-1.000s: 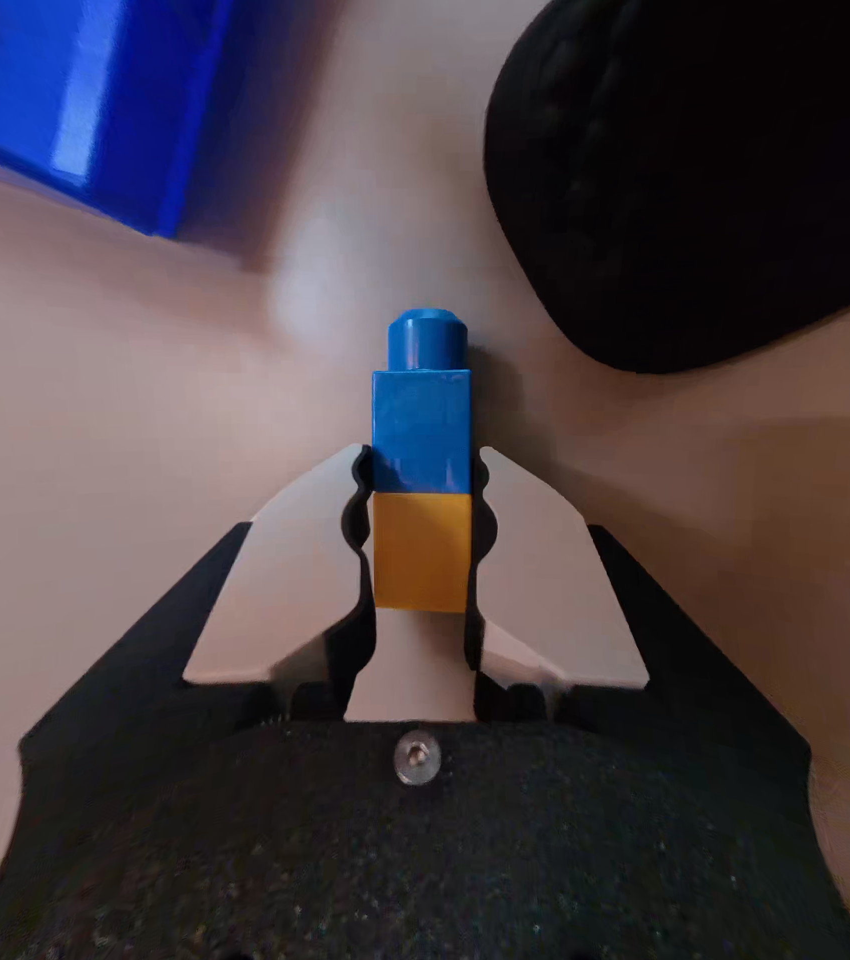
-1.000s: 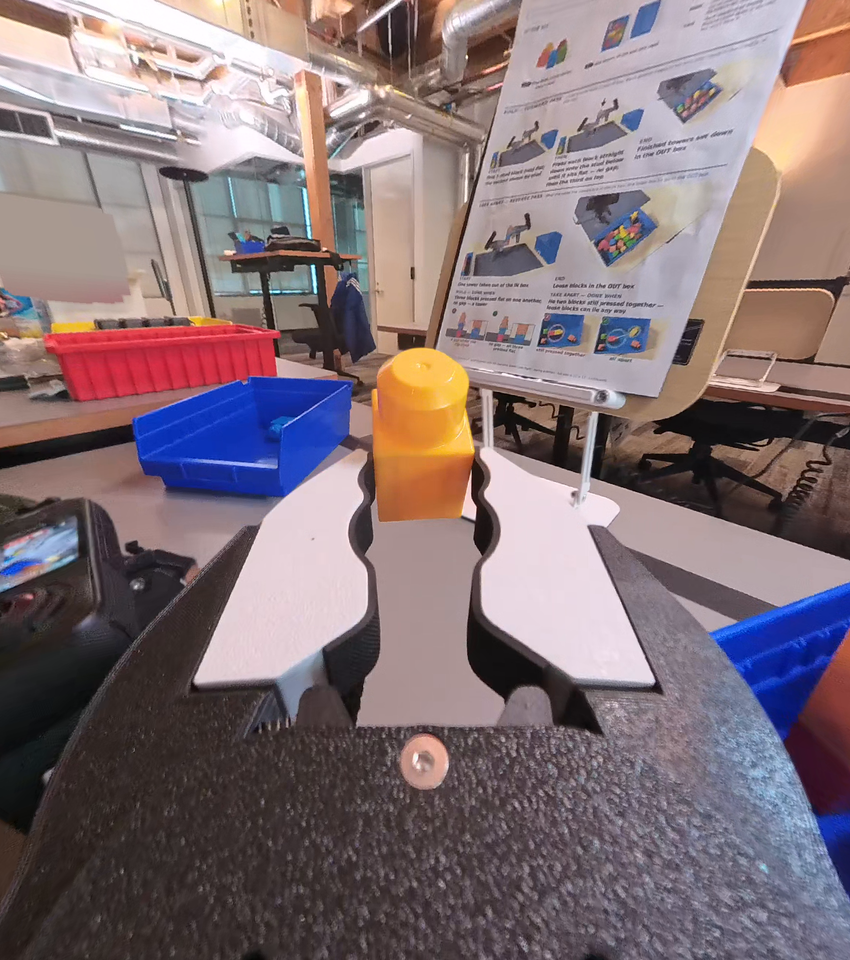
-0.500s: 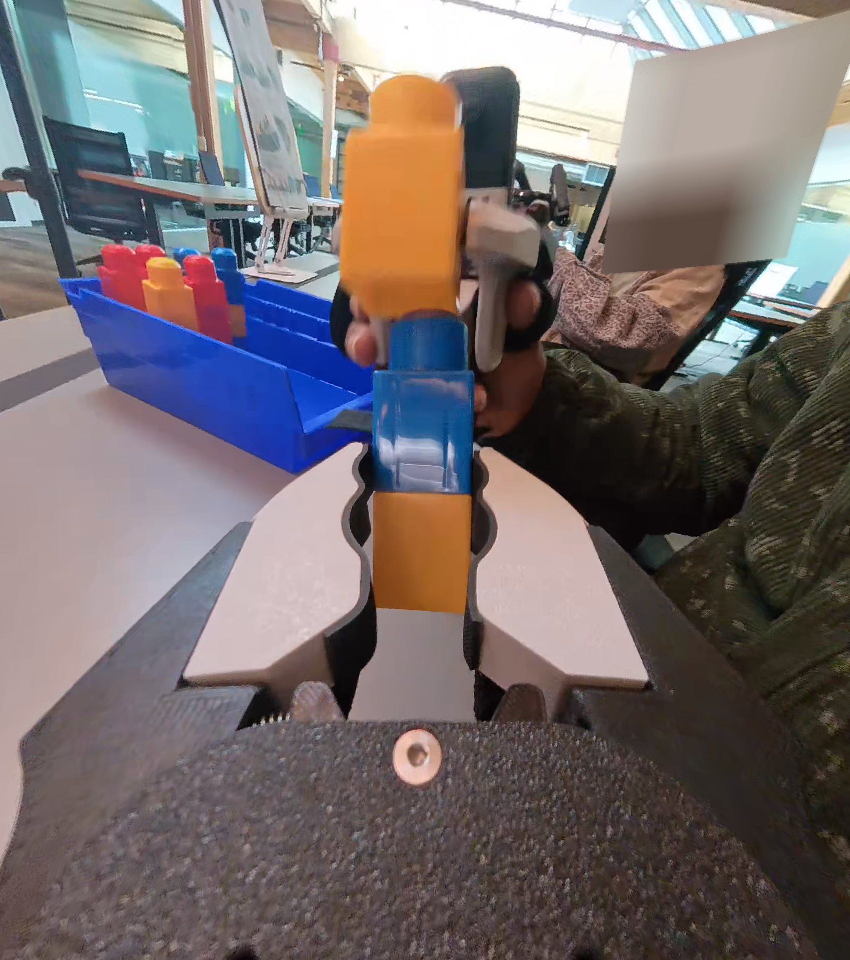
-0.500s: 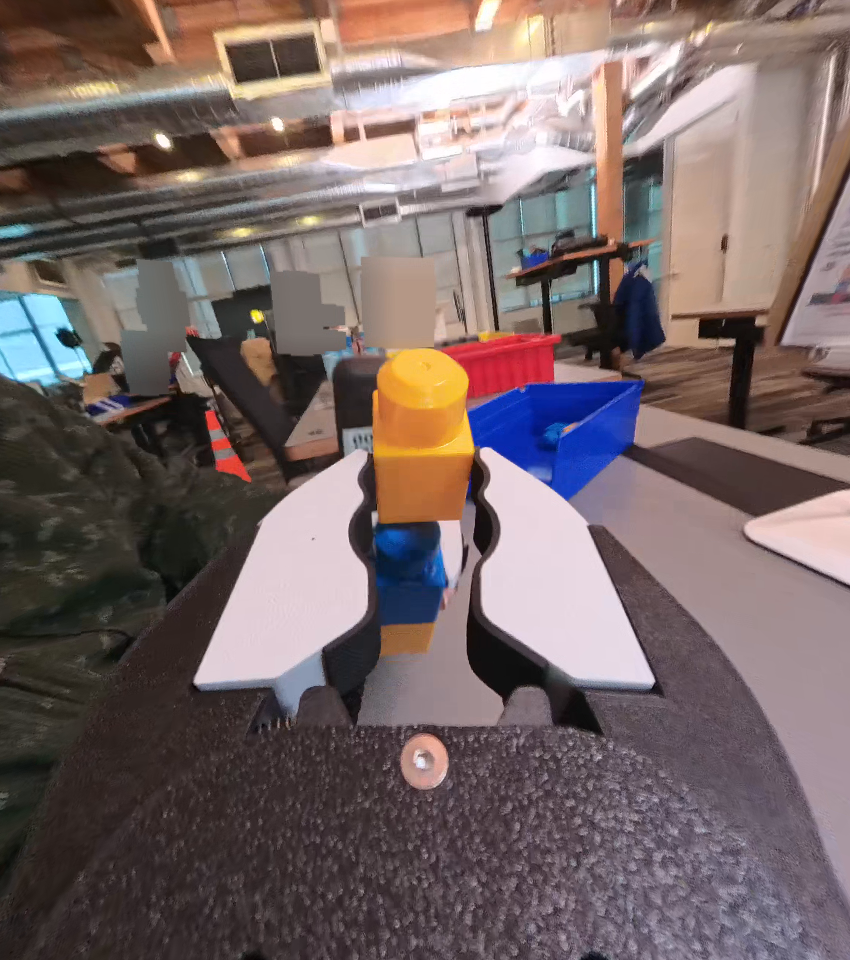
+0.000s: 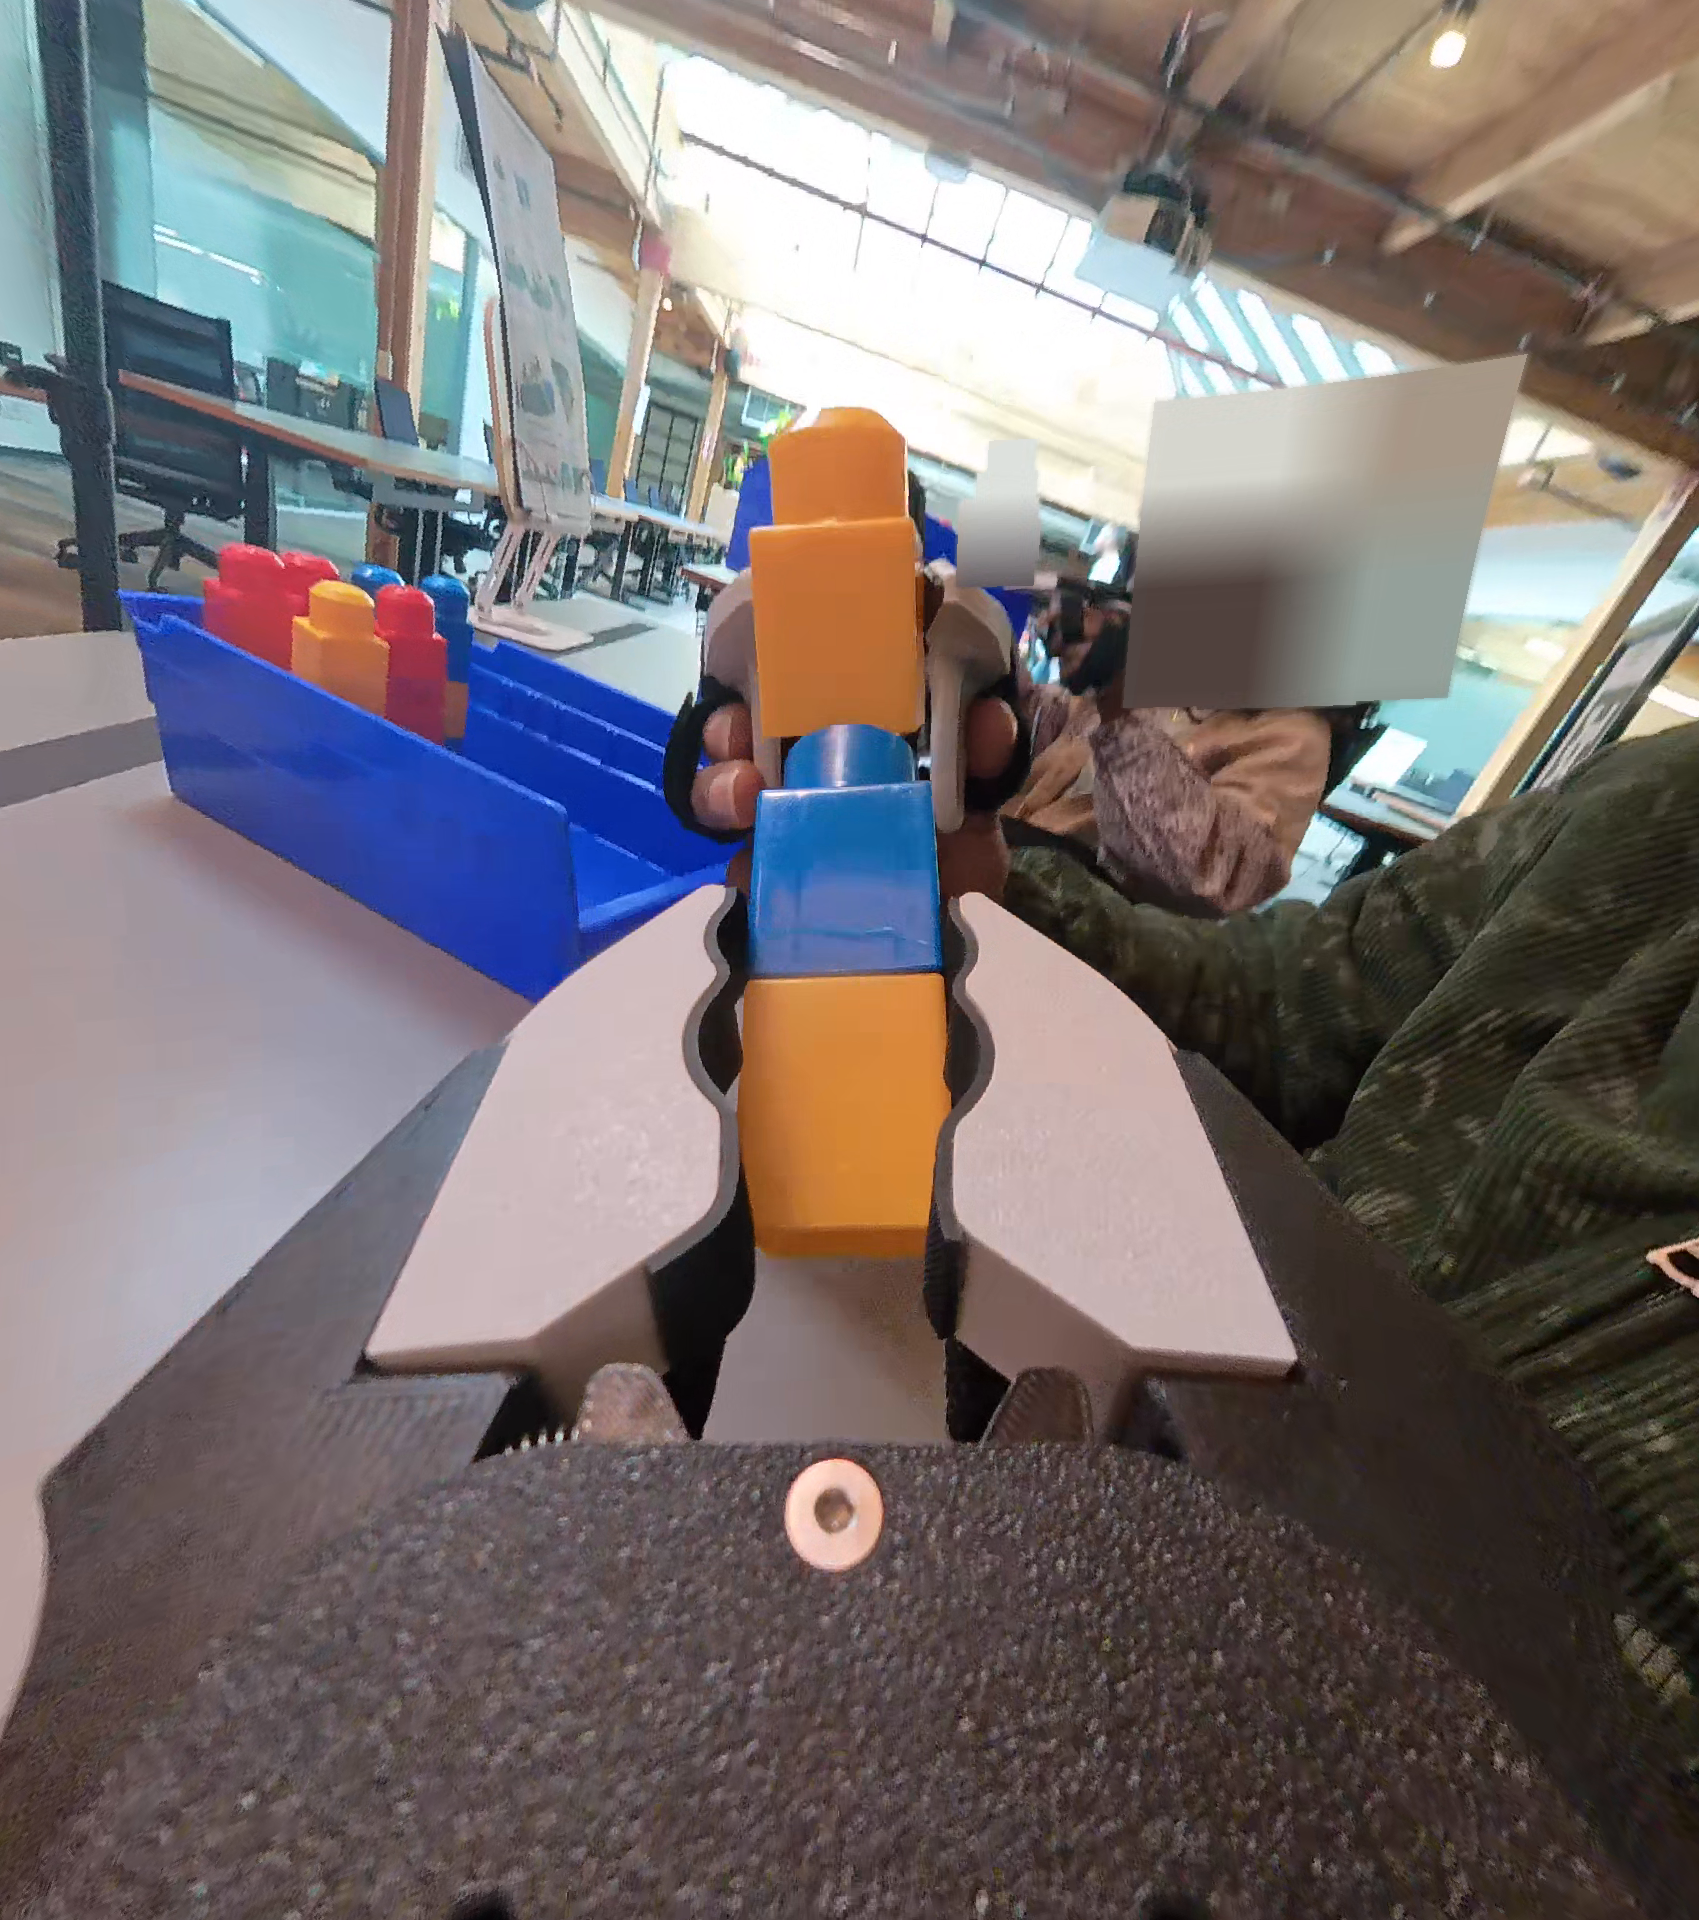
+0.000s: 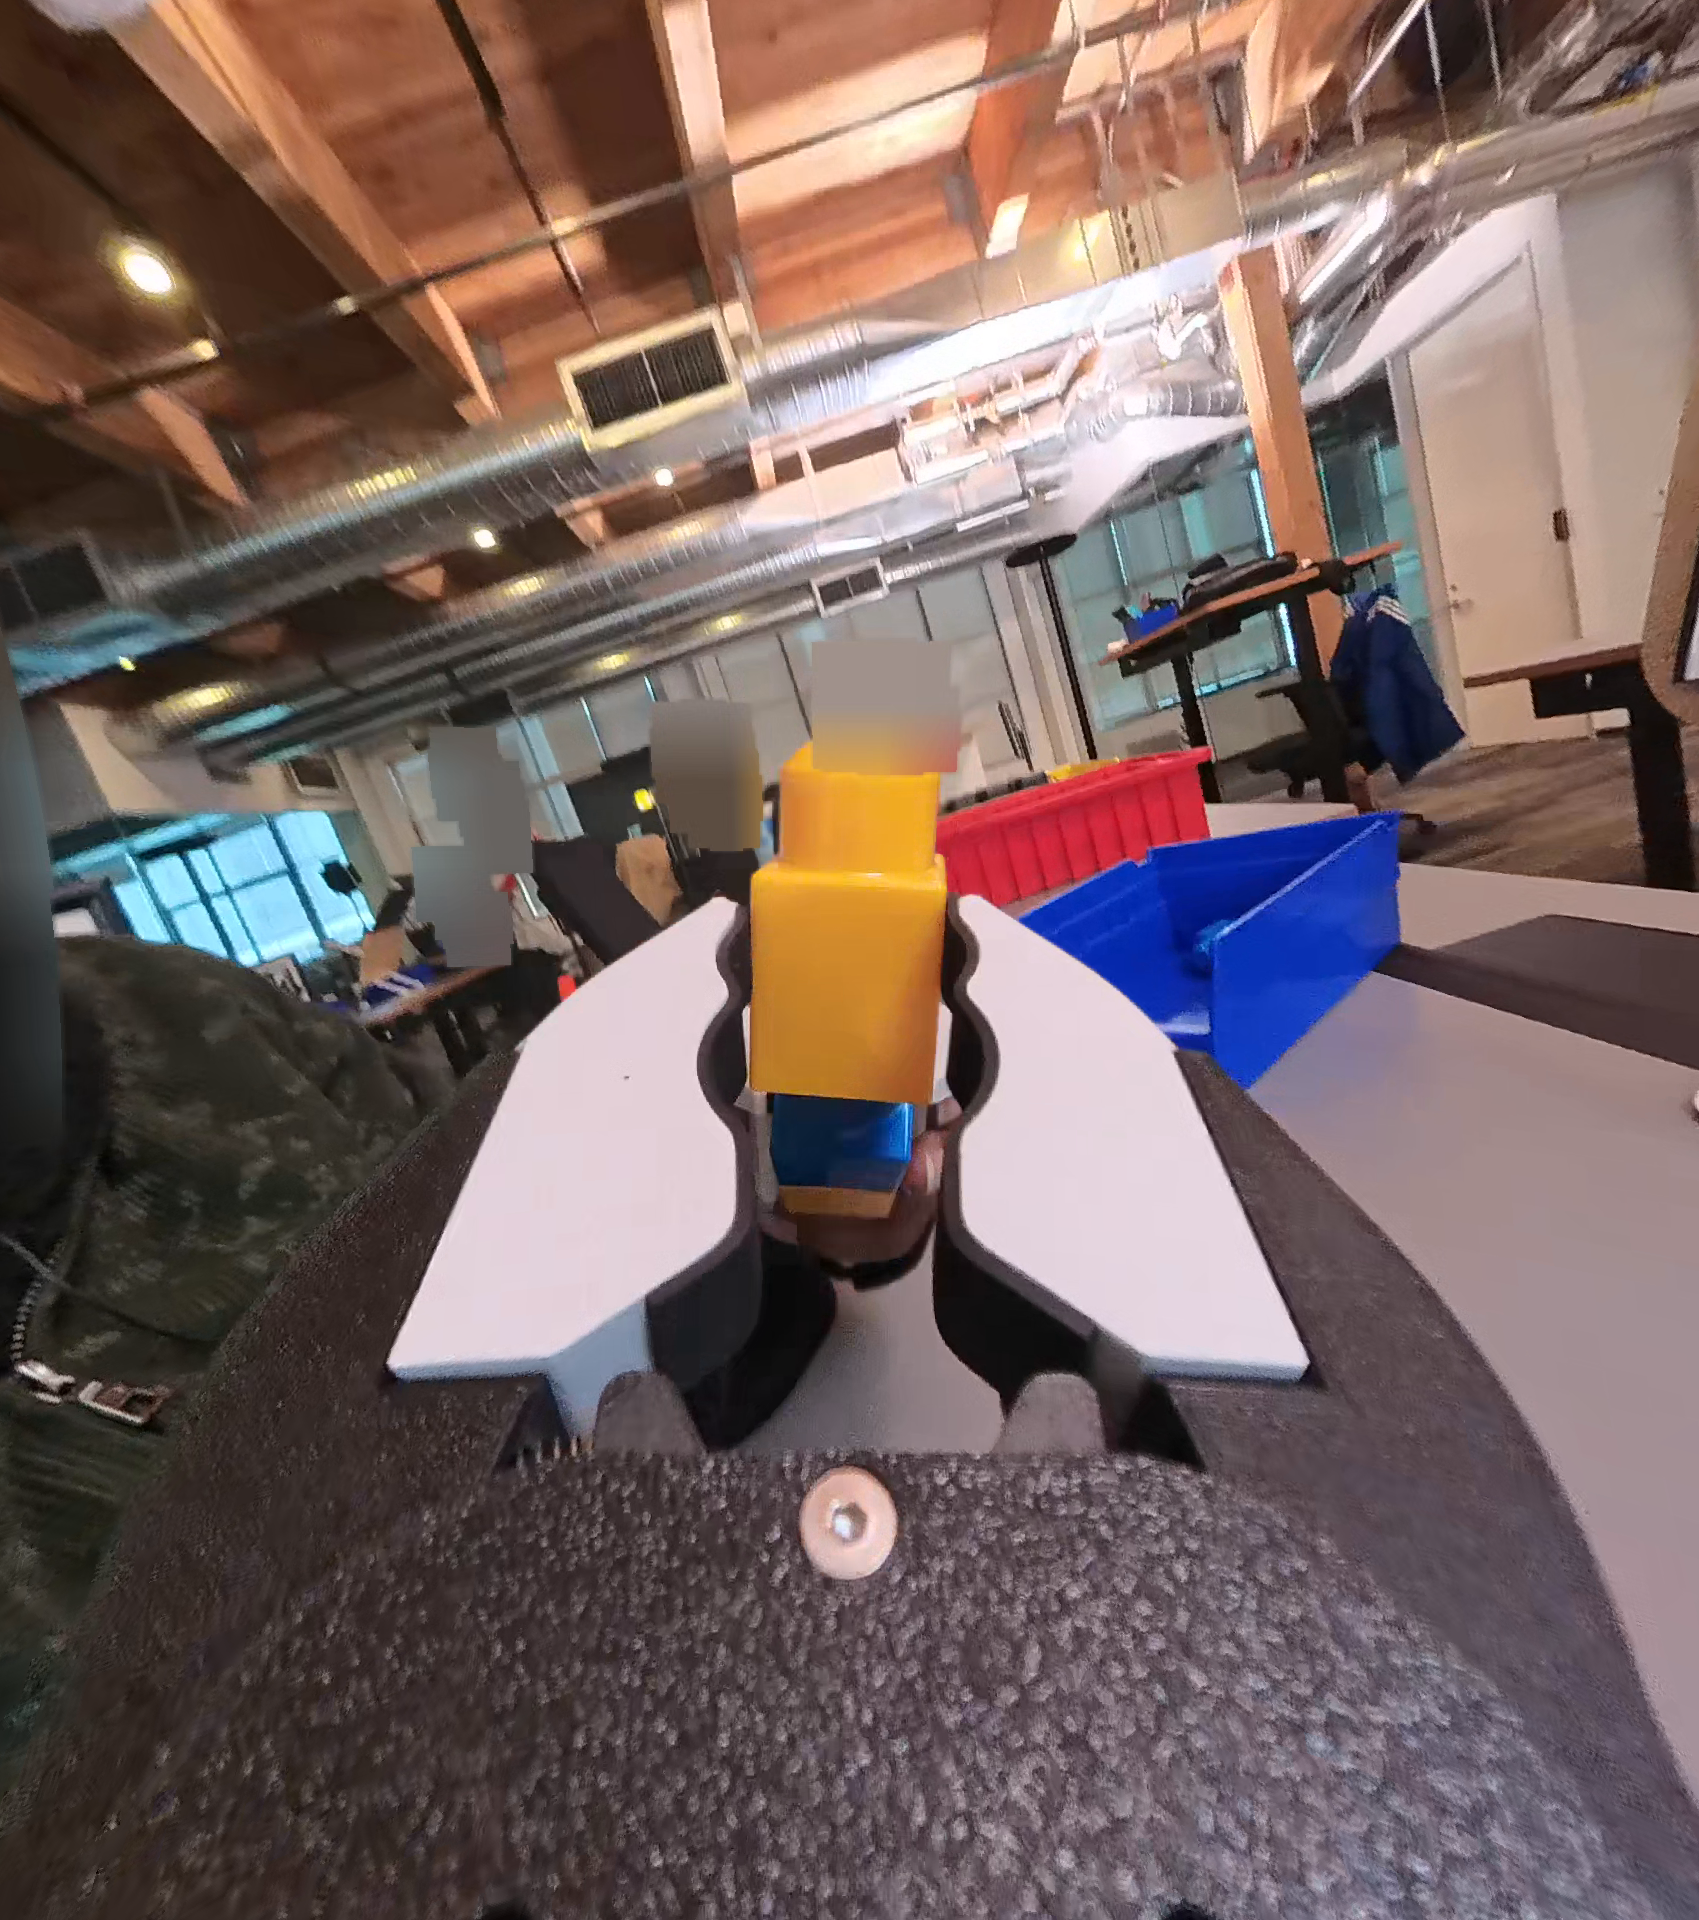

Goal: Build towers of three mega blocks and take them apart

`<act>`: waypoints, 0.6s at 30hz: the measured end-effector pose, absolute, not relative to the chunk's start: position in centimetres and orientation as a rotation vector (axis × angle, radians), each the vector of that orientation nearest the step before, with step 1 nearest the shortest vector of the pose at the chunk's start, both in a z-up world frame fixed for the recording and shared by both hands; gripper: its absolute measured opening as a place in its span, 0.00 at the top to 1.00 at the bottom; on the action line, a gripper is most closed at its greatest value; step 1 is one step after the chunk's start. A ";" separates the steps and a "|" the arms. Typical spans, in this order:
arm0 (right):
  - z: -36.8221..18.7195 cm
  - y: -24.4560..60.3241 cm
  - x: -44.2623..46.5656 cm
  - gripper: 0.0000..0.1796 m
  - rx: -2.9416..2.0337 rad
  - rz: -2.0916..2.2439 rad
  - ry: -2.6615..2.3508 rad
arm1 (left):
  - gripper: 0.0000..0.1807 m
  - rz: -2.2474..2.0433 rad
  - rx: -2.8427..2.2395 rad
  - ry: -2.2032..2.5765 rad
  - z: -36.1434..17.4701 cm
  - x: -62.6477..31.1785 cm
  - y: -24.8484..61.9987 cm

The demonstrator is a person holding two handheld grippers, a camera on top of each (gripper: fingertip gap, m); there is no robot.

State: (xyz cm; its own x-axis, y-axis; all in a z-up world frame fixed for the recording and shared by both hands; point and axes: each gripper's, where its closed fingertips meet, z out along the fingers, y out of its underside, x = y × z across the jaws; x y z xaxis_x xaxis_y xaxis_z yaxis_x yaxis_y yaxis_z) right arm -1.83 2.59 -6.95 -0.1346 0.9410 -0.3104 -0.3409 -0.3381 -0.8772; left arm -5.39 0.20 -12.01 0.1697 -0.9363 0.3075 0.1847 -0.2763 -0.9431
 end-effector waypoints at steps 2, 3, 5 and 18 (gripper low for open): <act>-6.6 2.8 -1.7 0.80 -1.075 1.704 -0.730 | 0.80 -1.366 -1.369 0.750 -11.6 -5.3 0.2; -6.4 2.9 -1.7 0.80 -1.056 1.732 -0.687 | 0.80 -1.386 -1.360 0.728 -11.3 -5.3 0.2; -6.2 3.3 -1.6 0.80 -1.026 1.781 -0.597 | 0.80 -1.427 -1.343 0.677 -10.8 -5.3 0.2; -6.7 3.0 -2.9 0.80 -1.152 1.676 -0.641 | 0.80 -1.368 -1.318 0.577 -9.7 -6.0 0.9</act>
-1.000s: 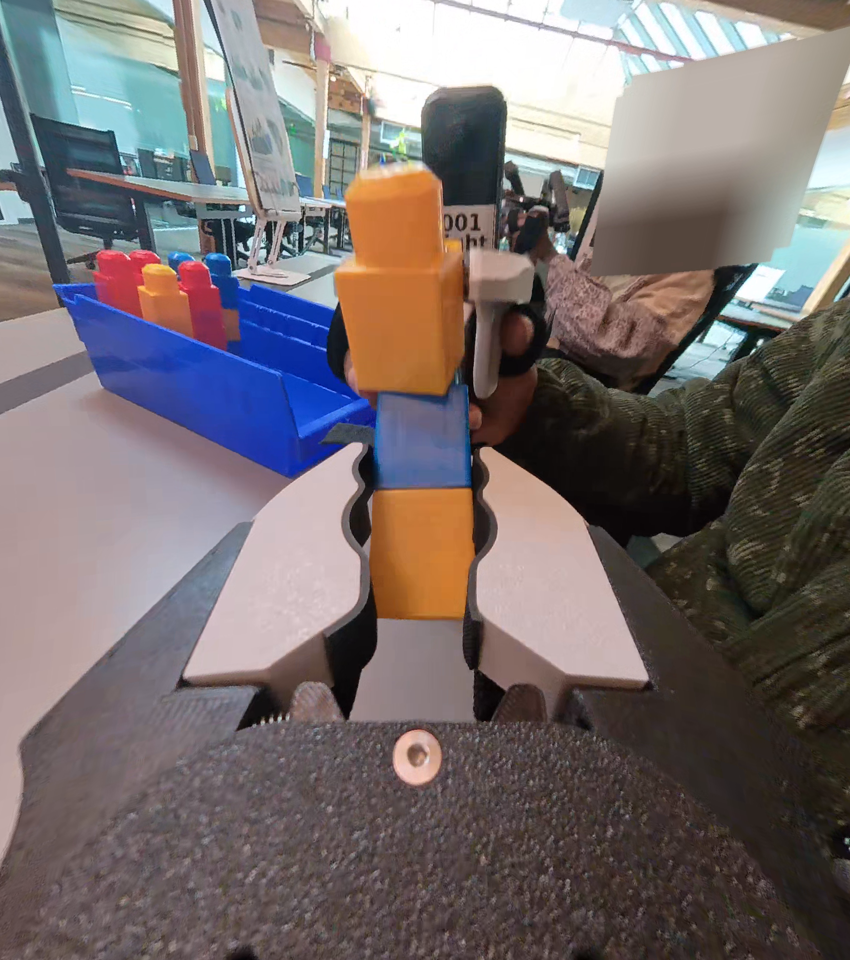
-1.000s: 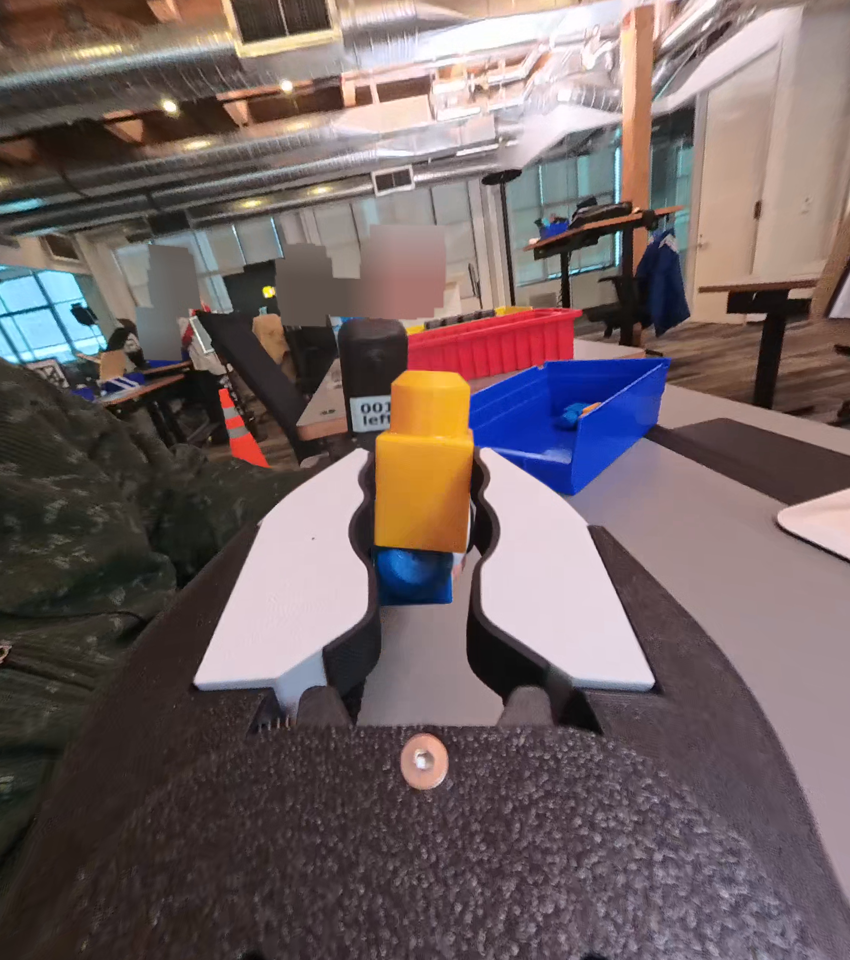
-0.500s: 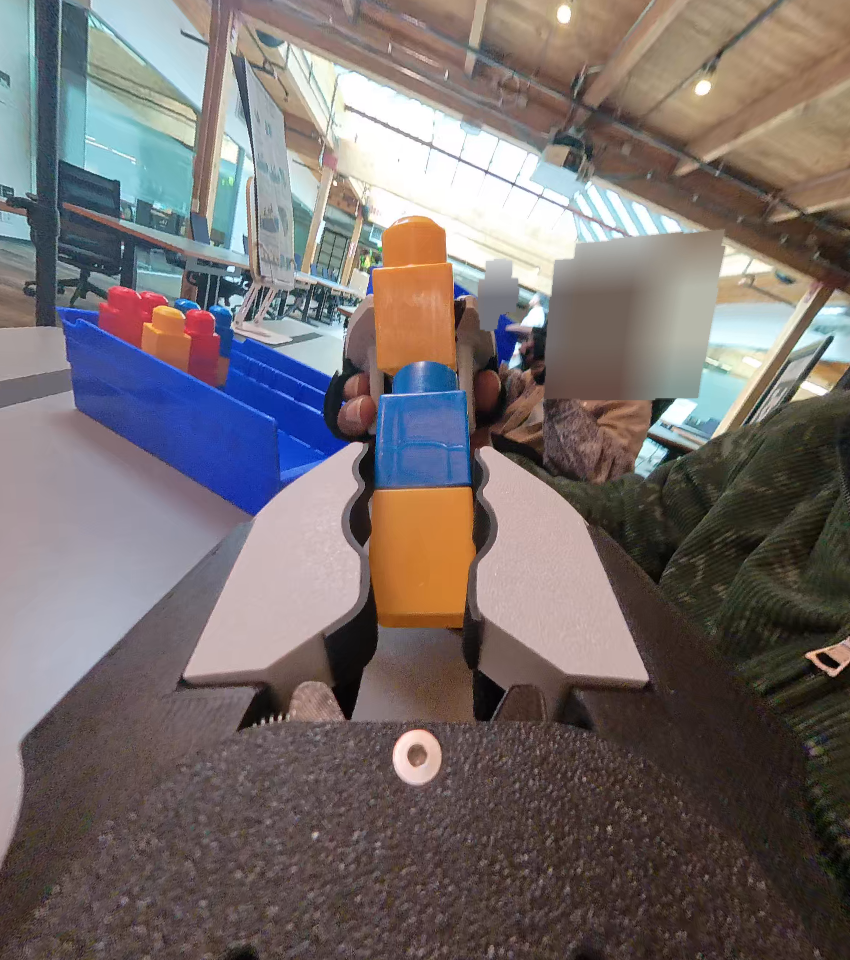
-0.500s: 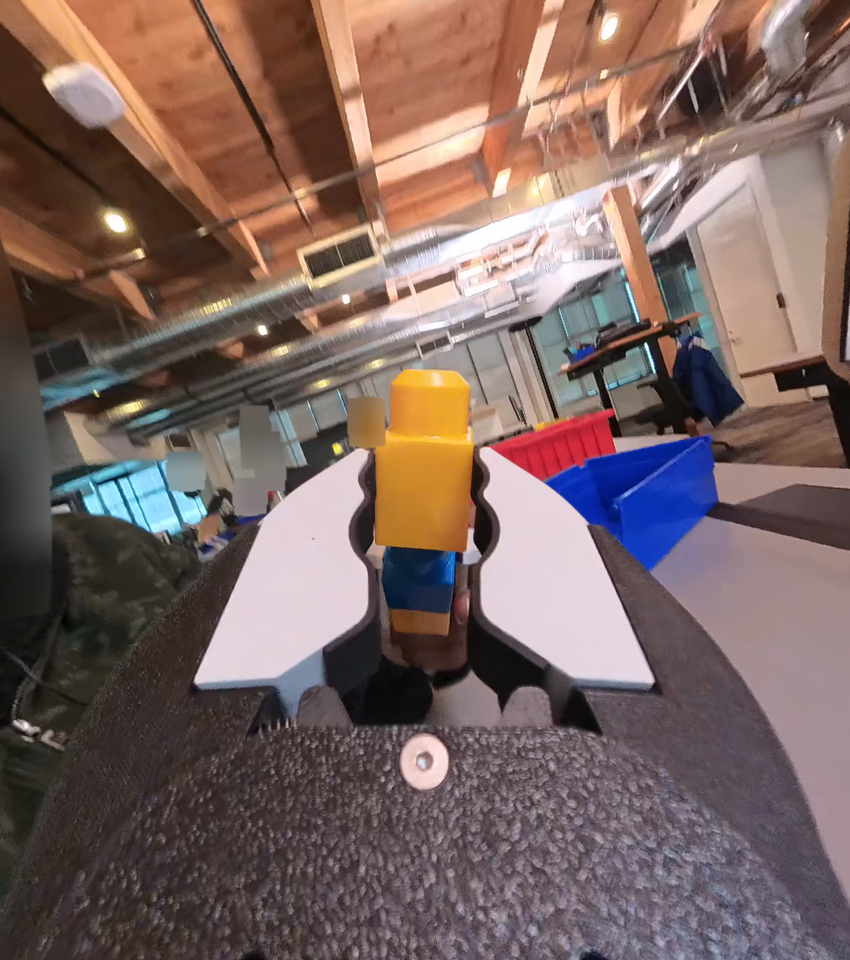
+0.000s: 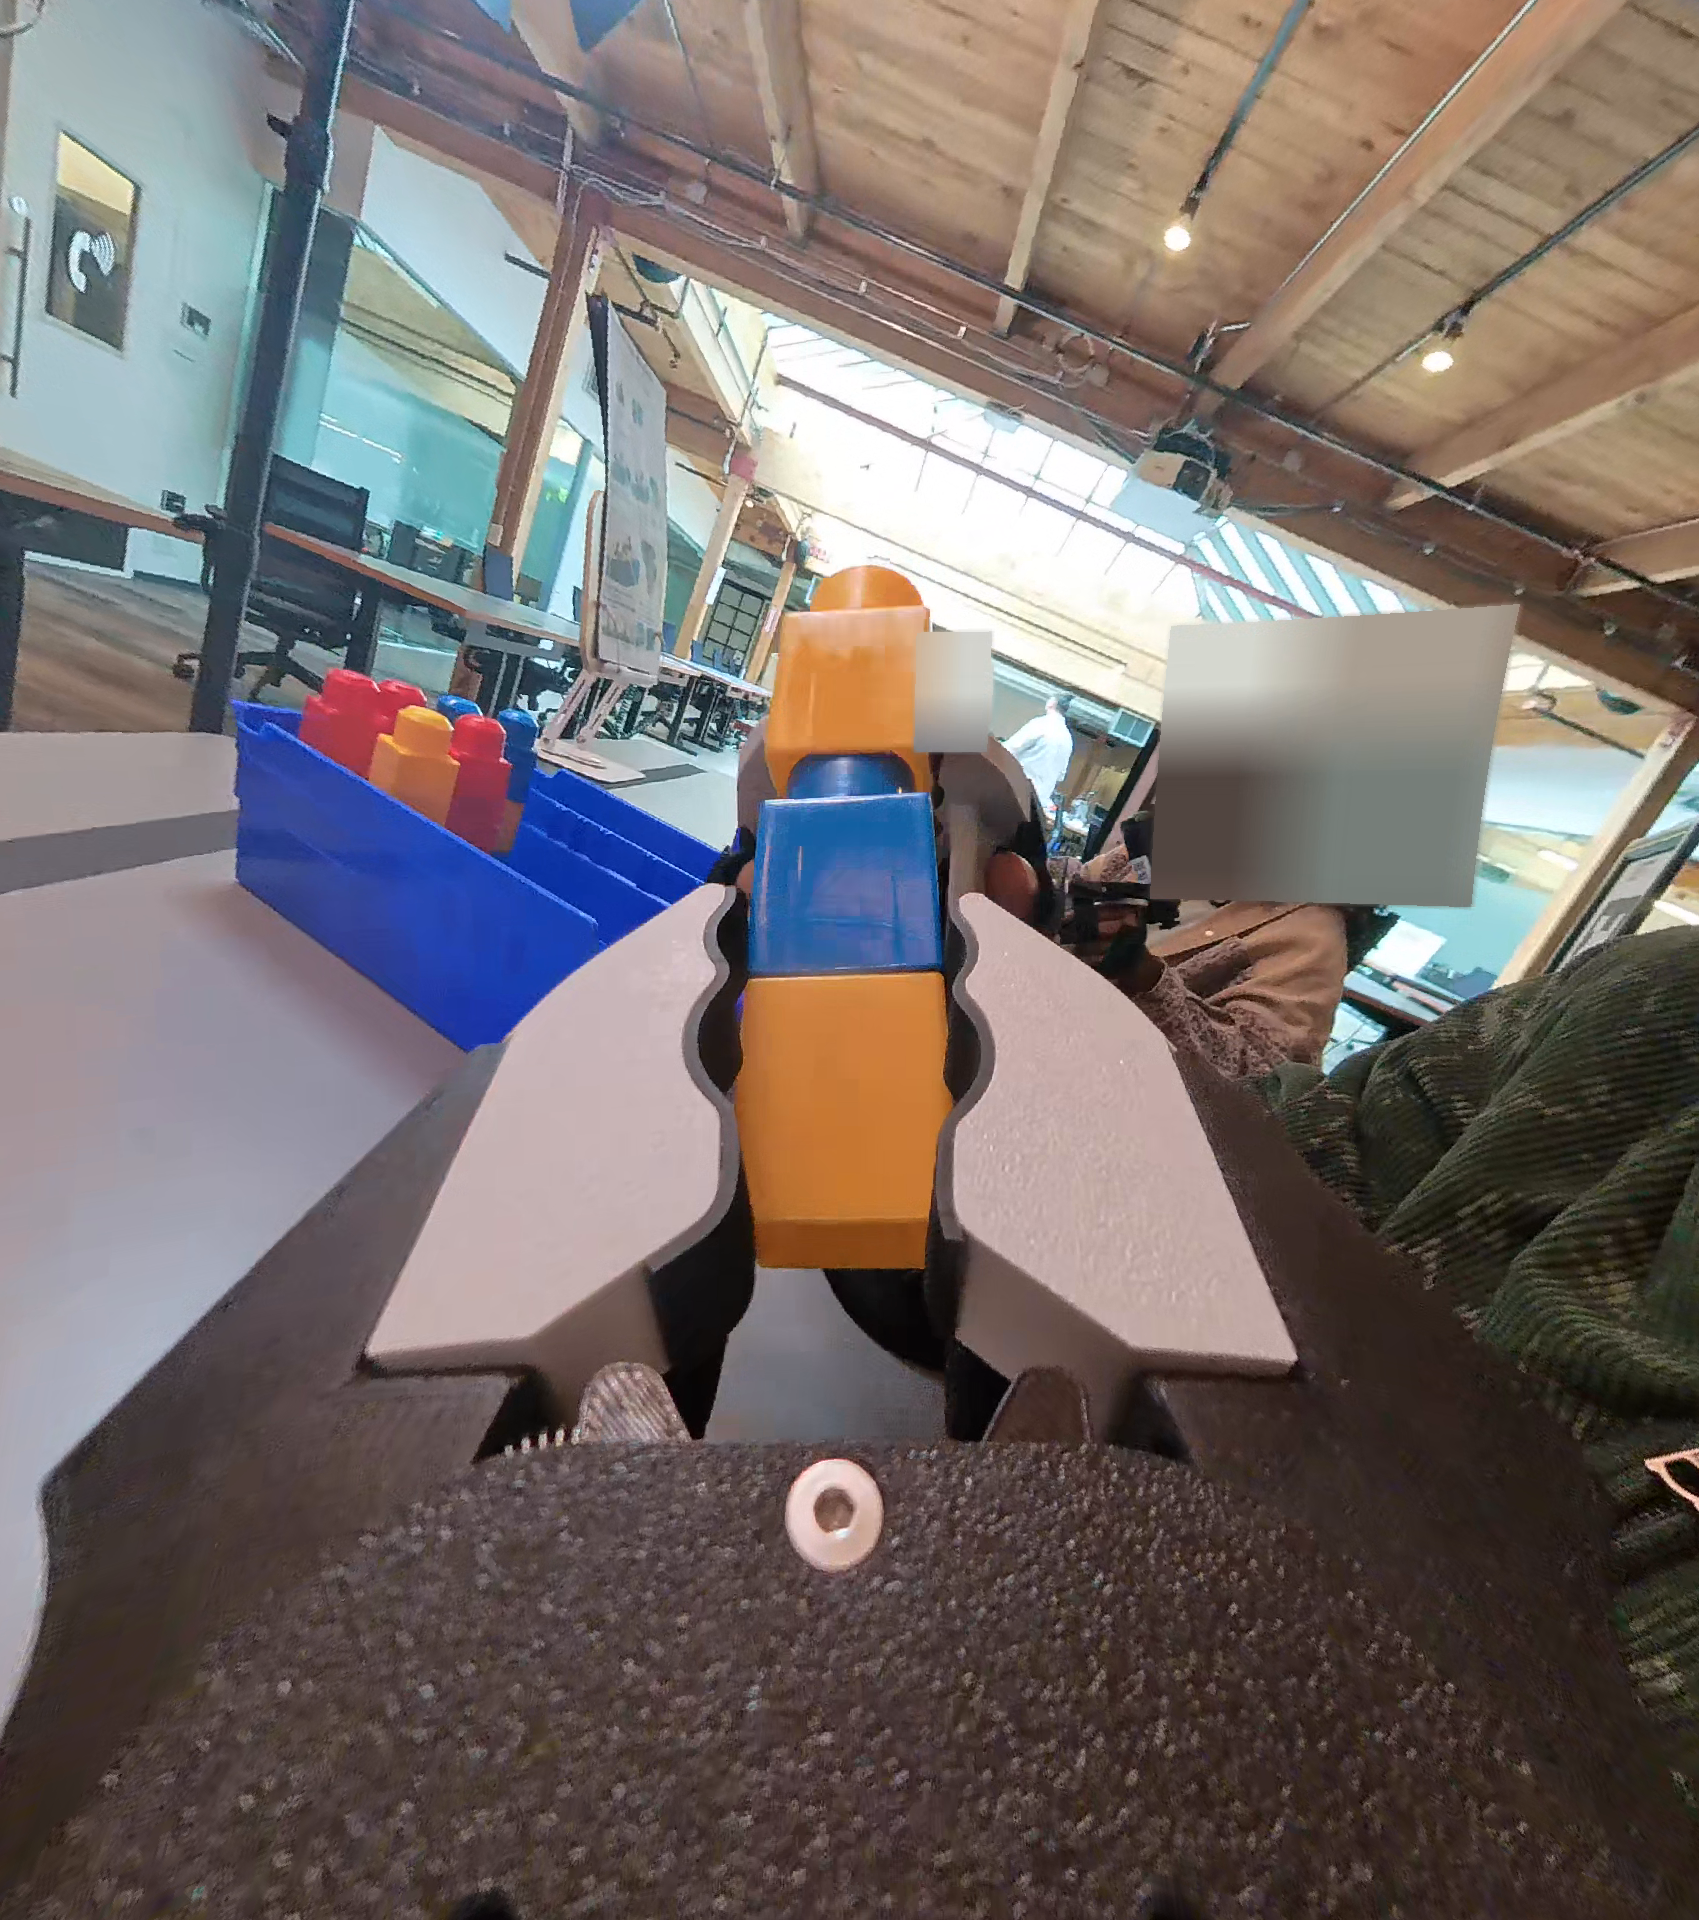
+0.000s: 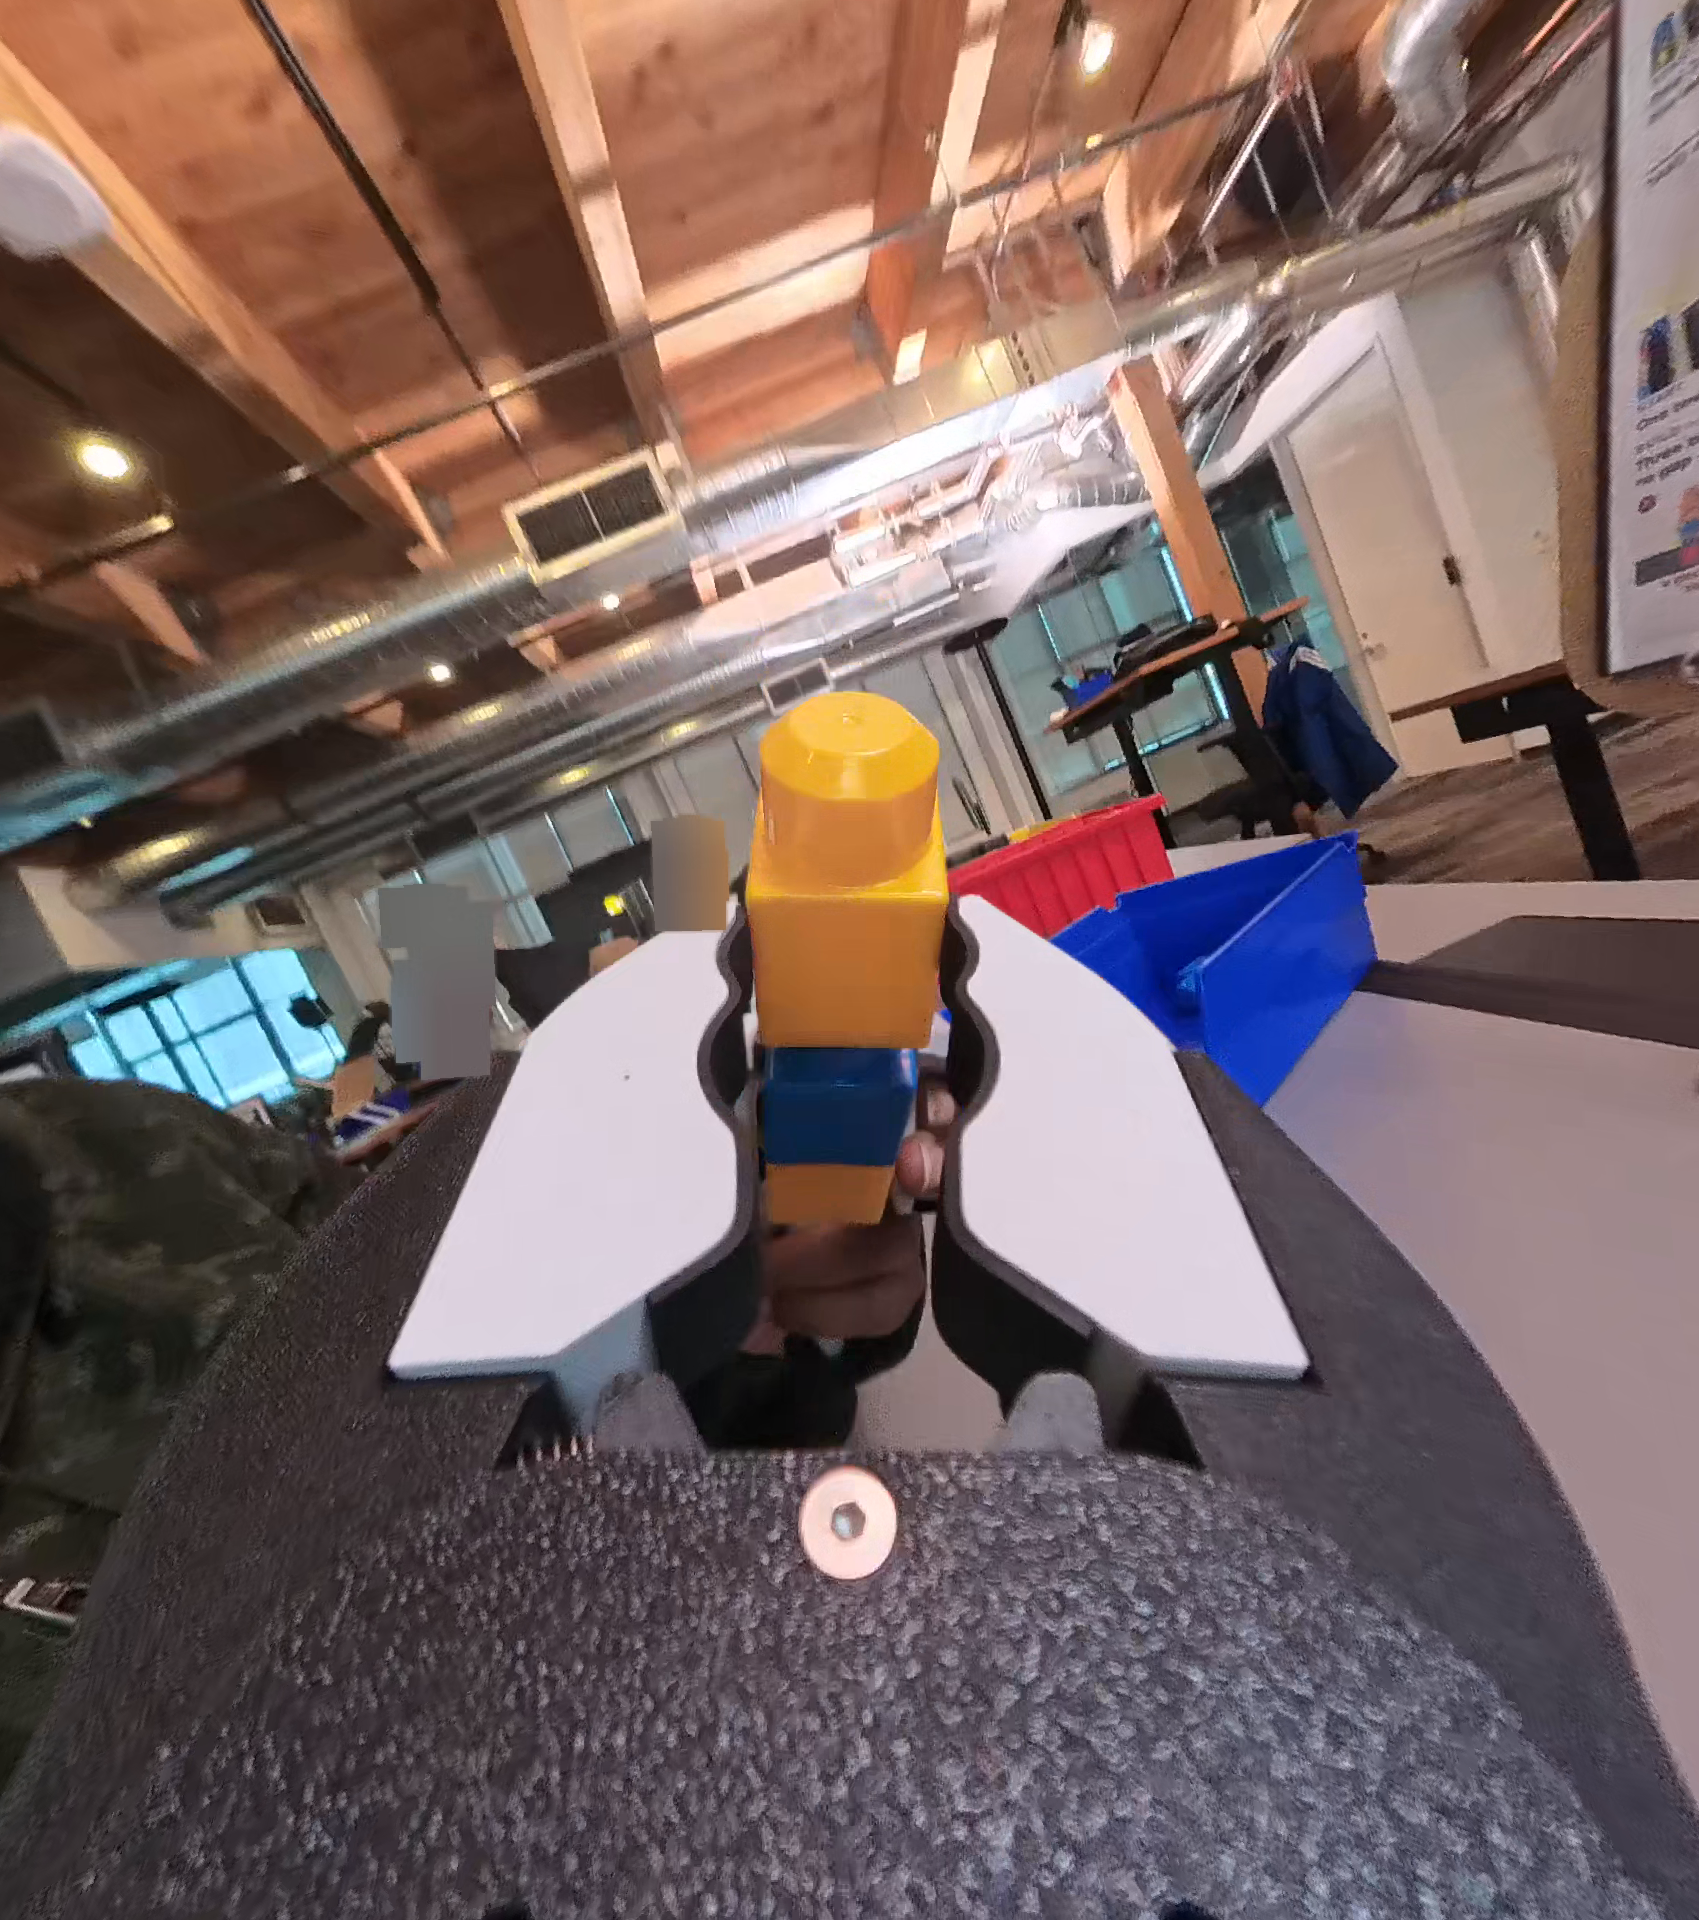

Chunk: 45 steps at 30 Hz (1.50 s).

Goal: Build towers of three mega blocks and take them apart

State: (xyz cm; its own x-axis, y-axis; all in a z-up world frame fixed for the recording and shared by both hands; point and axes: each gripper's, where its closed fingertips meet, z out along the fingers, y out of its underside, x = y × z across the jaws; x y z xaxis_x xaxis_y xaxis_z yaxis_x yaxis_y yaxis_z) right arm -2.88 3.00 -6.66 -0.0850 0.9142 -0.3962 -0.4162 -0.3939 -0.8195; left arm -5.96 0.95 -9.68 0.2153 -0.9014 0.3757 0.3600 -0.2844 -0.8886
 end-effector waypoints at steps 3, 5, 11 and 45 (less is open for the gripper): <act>-7.2 2.6 -3.7 0.80 -1.190 1.641 -0.677 | 0.80 -1.359 -1.310 0.574 -9.6 -6.2 0.9; -7.6 2.7 -3.8 0.80 -1.227 1.661 -0.691 | 0.80 -1.356 -1.318 0.571 -9.6 -6.4 1.0; -8.6 2.6 -4.2 0.80 -1.275 1.655 -0.720 | 0.80 -1.358 -1.347 0.569 -9.9 -6.8 1.2; -8.7 1.1 -4.5 0.80 -1.176 1.692 -0.807 | 0.80 -1.204 -1.245 0.686 -9.1 -6.9 0.1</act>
